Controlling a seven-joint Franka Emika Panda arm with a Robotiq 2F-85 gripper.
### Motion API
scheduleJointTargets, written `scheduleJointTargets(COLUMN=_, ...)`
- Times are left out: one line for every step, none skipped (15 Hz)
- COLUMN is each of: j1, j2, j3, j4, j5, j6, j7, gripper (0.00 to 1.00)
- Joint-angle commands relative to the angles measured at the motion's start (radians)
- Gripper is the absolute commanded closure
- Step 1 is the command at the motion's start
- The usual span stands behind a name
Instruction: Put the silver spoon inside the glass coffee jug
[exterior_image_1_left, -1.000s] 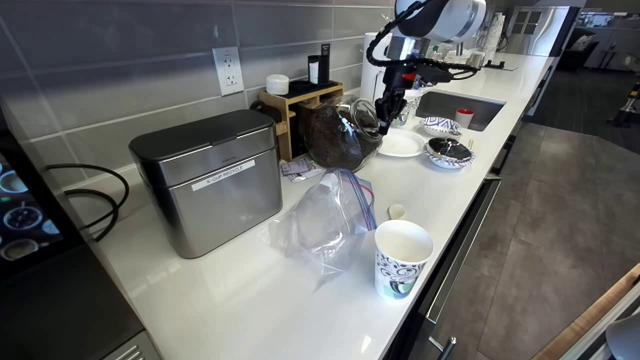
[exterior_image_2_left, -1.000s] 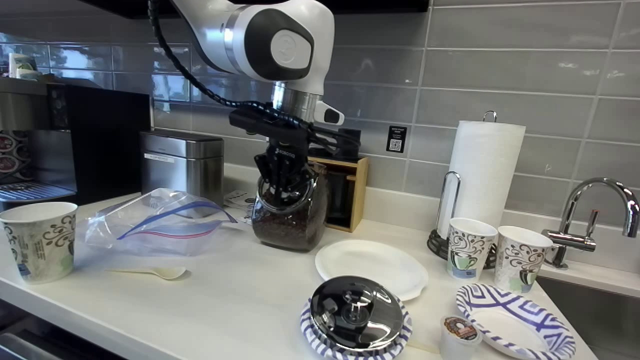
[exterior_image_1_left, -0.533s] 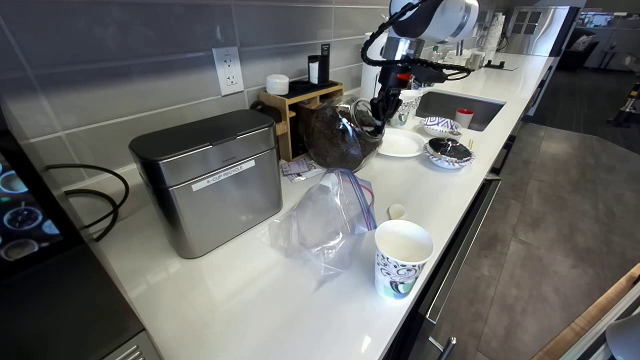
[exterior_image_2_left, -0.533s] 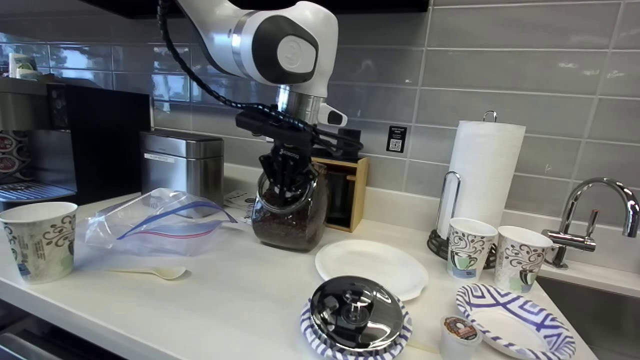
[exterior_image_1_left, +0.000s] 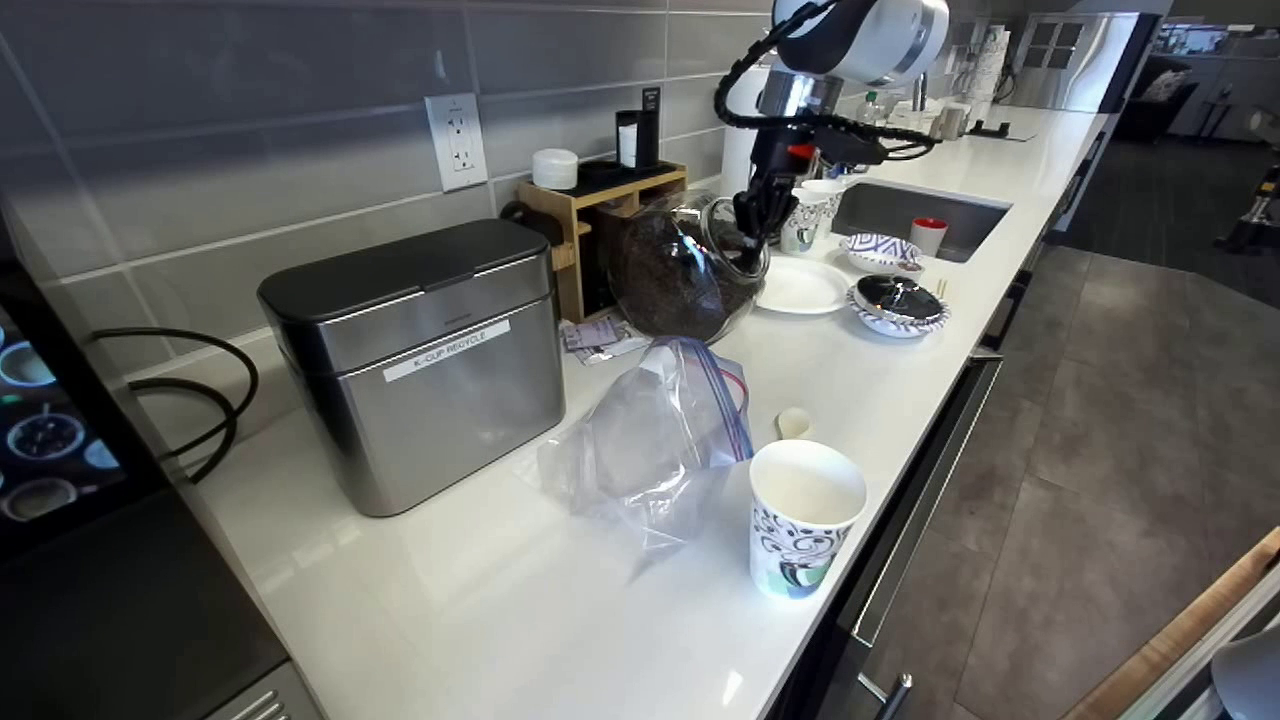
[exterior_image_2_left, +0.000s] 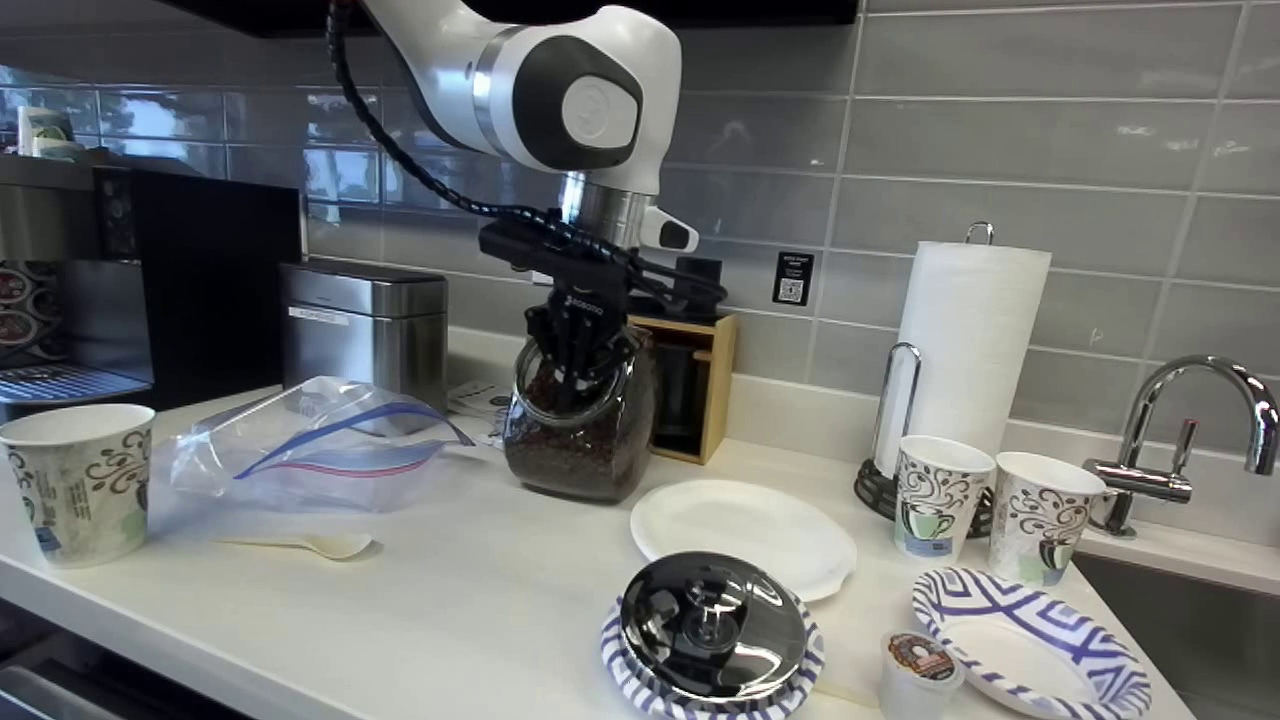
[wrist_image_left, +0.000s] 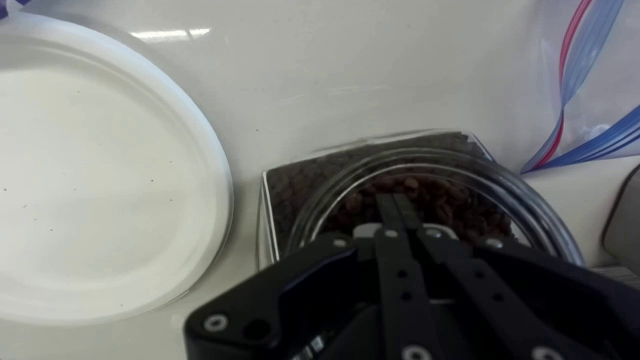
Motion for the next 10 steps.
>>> scheduleJointTargets(j1=-0.006, j2=-0.008, j3=0.008, j4=-0.001, j5=0.015, j6=-0.017, j7=0.004, gripper=0.74)
scheduleJointTargets(j1=-0.006, j2=-0.016, j3=0.006, j4=-0.008, j5=0.011, j6=-0.021, j7=0.007, gripper=0.73)
scheduleJointTargets(j1=-0.008, j2=-0.022, j3=0.006, j4=-0.013, j5=0.014, j6=-0.028, j7=0.004, gripper=0.66)
scheduleJointTargets(j1=-0.01, j2=-0.03, j3=0.007, j4=-0.018, j5=0.016, j6=-0.039, j7=-0.003, gripper=0.6)
scheduleJointTargets(j1=-0.012, j2=-0.037, j3=0.007, j4=-0.021, j5=0.019, j6=-0.048, j7=-0.007, gripper=0.53)
scheduleJointTargets(j1=-0.014, j2=-0.043, j3=0.006, j4=-0.024, j5=0.021, j6=-0.06, j7=-0.01, gripper=0.44)
scheduleJointTargets(j1=-0.016, j2=-0.048, j3=0.007, j4=-0.024, j5=0.022, j6=-0.081, j7=-0.018, gripper=0.38)
scheduleJointTargets(j1=-0.017, j2=-0.053, j3=0.007, j4=-0.024, j5=0.023, j6=-0.109, j7=-0.023, gripper=0.29)
scheduleJointTargets(j1=-0.017, j2=-0.058, j3=0.004, j4=-0.025, j5=0.019, j6=-0.134, j7=-0.021, gripper=0.22)
scheduleJointTargets(j1=-0.016, j2=-0.065, j3=0.002, j4=-0.026, j5=0.013, j6=-0.162, j7=-0.021, gripper=0.16)
